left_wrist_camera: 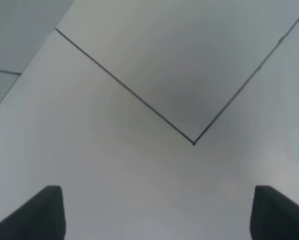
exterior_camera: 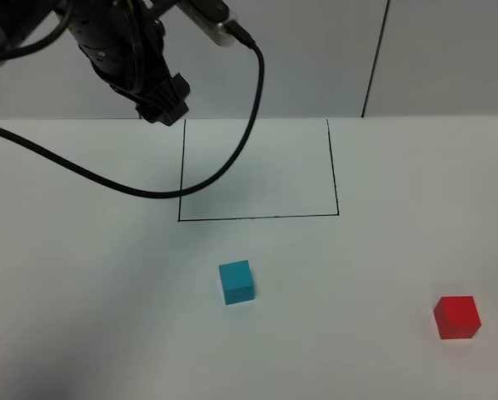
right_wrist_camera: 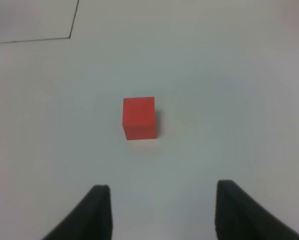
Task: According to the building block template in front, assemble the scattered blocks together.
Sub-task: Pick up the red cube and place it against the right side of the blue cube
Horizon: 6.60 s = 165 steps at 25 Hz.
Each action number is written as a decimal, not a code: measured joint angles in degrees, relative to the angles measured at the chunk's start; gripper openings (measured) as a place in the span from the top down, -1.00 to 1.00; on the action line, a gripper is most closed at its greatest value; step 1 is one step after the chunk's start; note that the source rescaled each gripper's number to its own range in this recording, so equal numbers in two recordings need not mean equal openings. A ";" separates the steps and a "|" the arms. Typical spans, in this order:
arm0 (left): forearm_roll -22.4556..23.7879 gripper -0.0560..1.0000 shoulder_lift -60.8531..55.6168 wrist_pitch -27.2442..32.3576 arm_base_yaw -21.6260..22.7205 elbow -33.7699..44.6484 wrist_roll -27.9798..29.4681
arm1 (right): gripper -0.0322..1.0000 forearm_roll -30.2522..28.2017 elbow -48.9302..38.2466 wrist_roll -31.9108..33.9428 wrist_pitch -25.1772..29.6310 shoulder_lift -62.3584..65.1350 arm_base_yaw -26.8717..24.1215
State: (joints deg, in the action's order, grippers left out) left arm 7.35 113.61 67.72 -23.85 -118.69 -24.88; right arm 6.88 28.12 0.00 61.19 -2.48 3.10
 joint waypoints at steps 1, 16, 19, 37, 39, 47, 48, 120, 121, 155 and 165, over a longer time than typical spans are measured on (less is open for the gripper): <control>0.00 -1.00 -0.75 0.03 0.67 0.00 0.05 | 0.81 0.00 0.00 0.00 0.00 0.00 0.00; 1.37 -1.00 -16.91 -0.06 14.63 17.82 2.07 | 0.81 0.00 0.00 0.00 0.00 0.00 0.00; 1.37 -1.00 -21.74 -0.06 17.05 21.19 2.82 | 0.81 0.00 0.00 0.00 0.00 0.00 0.00; 5.26 -1.00 -58.31 -1.01 26.01 45.74 12.69 | 0.81 0.00 0.00 0.00 0.00 0.00 0.00; 5.60 -1.00 -62.56 -1.82 26.01 48.18 13.96 | 0.81 0.00 0.00 0.00 0.00 0.00 0.00; 5.67 -1.00 -79.94 -3.50 26.01 56.36 22.71 | 0.81 0.00 0.00 0.00 0.00 0.00 0.00; 5.67 -1.00 -81.78 -3.06 26.01 57.04 23.14 | 0.81 0.00 0.00 0.00 0.00 0.00 0.00; -15.30 -1.00 -114.05 -6.81 26.01 89.65 19.91 | 0.81 -1.53 1.37 2.66 -6.90 -22.81 0.00; -15.30 -1.00 -114.05 -6.81 26.01 89.65 19.91 | 0.81 -1.53 1.67 2.12 -8.55 -25.60 0.00; -15.35 -1.00 -114.05 -6.81 26.01 89.65 19.81 | -0.38 -5.84 27.87 0.00 -3.03 -82.00 9.57; -15.35 -1.00 -114.05 -6.81 26.01 89.65 19.81 | -0.73 -7.63 33.50 1.97 -3.20 -88.24 10.16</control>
State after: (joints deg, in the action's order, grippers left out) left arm -8.00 -0.44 60.91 2.16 -29.04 -5.07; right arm -0.75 61.62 1.97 57.99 -90.73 13.27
